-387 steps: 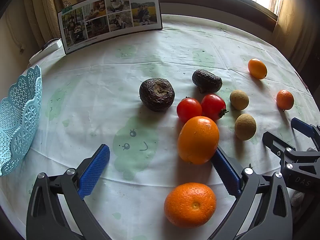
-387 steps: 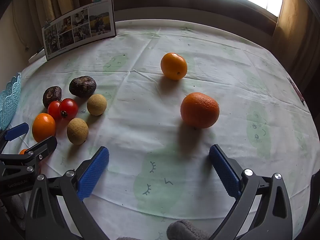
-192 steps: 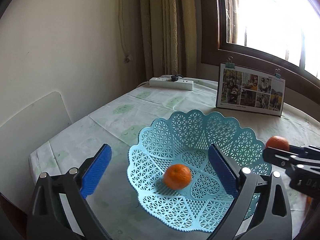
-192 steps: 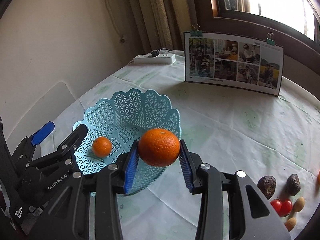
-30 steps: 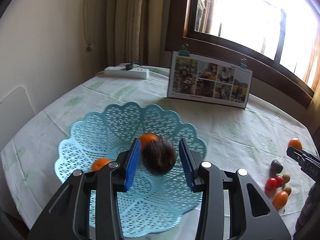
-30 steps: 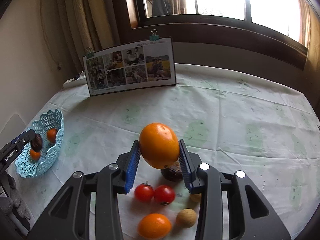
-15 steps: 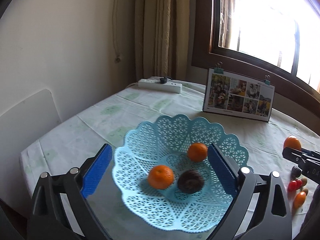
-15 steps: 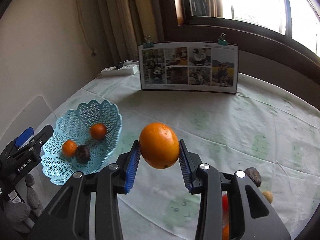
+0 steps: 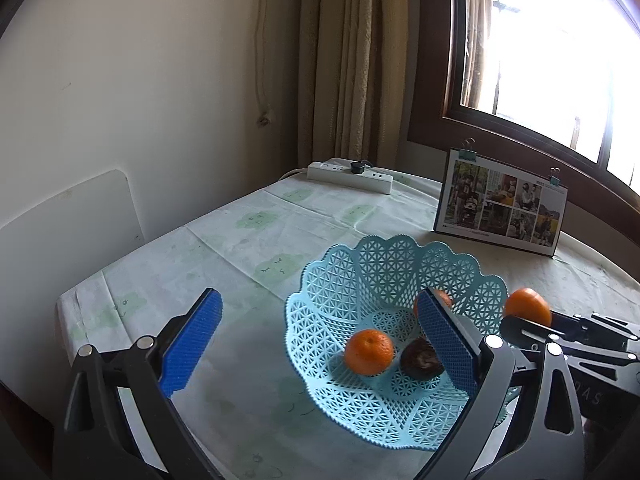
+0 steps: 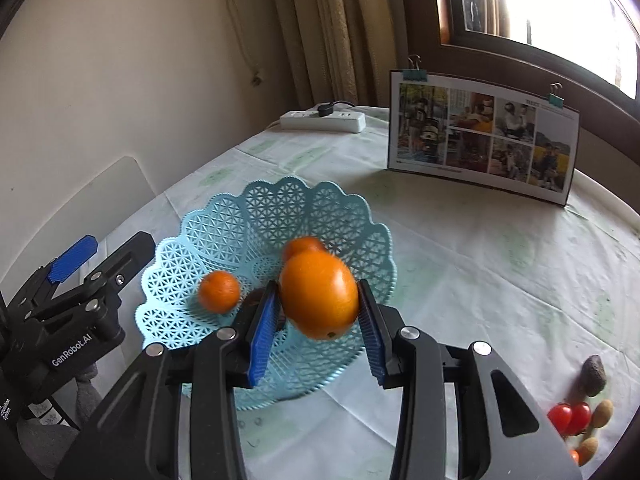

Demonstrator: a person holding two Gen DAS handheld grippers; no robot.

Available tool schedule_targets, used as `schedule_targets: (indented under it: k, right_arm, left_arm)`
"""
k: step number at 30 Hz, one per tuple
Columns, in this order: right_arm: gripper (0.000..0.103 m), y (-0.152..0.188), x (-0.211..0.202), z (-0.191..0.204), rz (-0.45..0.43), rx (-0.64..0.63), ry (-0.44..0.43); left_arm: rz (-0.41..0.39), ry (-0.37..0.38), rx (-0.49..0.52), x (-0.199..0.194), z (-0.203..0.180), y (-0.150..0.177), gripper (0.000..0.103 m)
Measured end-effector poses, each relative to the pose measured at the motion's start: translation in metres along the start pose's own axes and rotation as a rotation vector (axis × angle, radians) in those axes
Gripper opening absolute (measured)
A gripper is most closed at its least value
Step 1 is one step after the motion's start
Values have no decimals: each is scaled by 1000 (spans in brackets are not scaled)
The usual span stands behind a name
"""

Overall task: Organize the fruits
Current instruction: 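Lower the small orange into the basket and open the right tool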

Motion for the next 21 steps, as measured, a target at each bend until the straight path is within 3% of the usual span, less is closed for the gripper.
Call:
schedule_targets:
  k: [2,9,21]
  right_arm:
    - [52,-1,-1,0,-10,6,-1]
    - [53,4,-8,-17,-14,38,30]
    - [53,15,-24,-65,-26,106,100]
  left_arm:
    - [0,-2,-10,-1,3,0,100]
    - [20,17,-10,2,-4,1,100]
    - [35,82,69,1,-50,5,100]
Point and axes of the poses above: each gripper's, at about its wrist camera, not at the fingertips, and x roughly the way its jaws point, z to its left, y to its underside, the point moved 4 cm from there along x, roughly the way its jaws point, and after that the axes turned 5 degrees about y, right-handed, at the moved point
